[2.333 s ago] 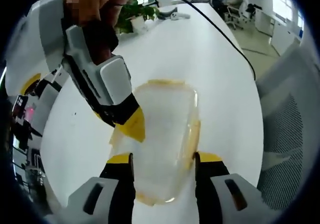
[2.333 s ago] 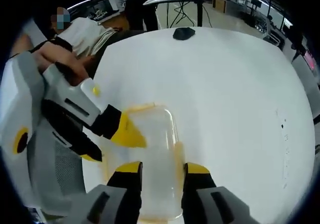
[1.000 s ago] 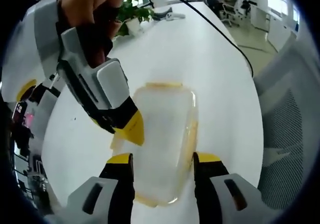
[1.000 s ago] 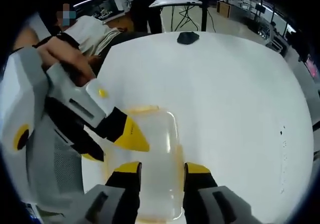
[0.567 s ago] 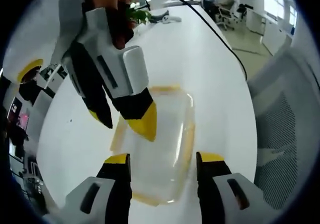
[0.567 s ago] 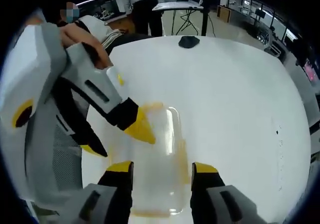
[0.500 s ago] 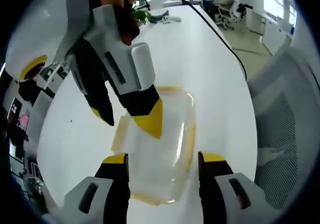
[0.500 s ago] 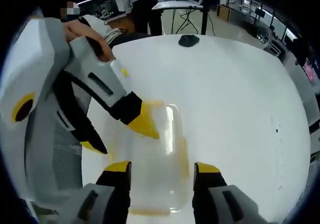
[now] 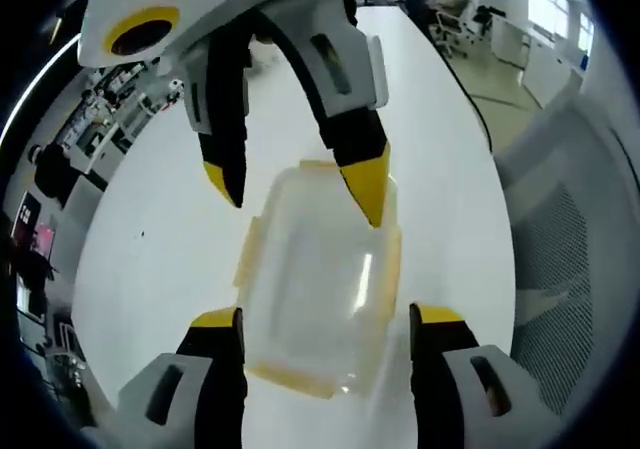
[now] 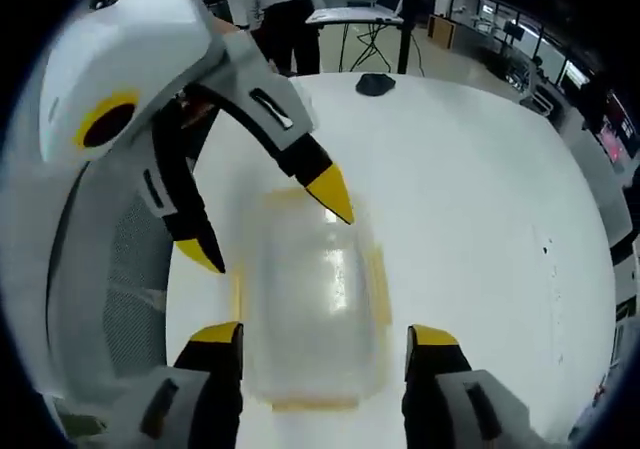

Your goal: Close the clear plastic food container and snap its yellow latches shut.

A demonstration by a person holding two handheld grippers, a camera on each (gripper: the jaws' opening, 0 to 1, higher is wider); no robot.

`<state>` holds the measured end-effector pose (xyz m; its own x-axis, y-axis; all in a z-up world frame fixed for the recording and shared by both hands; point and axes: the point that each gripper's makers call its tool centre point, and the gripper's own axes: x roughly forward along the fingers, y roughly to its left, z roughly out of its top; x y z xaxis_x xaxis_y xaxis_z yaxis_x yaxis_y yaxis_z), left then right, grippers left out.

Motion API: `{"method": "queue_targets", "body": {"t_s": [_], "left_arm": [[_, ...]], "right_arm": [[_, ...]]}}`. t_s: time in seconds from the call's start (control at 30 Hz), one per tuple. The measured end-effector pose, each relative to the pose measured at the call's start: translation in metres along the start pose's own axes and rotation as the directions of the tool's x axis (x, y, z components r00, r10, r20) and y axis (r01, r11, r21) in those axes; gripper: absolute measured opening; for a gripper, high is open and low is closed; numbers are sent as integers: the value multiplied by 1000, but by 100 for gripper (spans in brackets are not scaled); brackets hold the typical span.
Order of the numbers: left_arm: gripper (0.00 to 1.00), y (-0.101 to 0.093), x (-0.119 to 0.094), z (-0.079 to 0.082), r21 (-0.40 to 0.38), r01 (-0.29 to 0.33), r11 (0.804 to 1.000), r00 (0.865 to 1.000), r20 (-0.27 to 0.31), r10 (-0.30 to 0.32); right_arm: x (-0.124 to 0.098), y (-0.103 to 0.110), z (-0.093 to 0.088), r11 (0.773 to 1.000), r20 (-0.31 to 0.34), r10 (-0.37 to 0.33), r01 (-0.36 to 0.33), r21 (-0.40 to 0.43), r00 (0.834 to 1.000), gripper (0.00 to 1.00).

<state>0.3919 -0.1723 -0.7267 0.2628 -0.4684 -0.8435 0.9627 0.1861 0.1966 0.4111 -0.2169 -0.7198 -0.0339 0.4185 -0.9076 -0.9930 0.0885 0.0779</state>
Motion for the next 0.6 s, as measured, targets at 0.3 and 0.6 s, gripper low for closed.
{"method": "queue_targets", "body": {"t_s": [0.3,0.6], "left_arm": [[71,4,1,-8,-7,10,1000,1000,-17,-11],[76,8,5,-16,-8,22,1000,999,-37,-22]], "right_arm": [[0,7,-9,1000,8,-22,22,-13,1000,72],[4,10,-16,998,19,-58,58,-17,998,75]]}}
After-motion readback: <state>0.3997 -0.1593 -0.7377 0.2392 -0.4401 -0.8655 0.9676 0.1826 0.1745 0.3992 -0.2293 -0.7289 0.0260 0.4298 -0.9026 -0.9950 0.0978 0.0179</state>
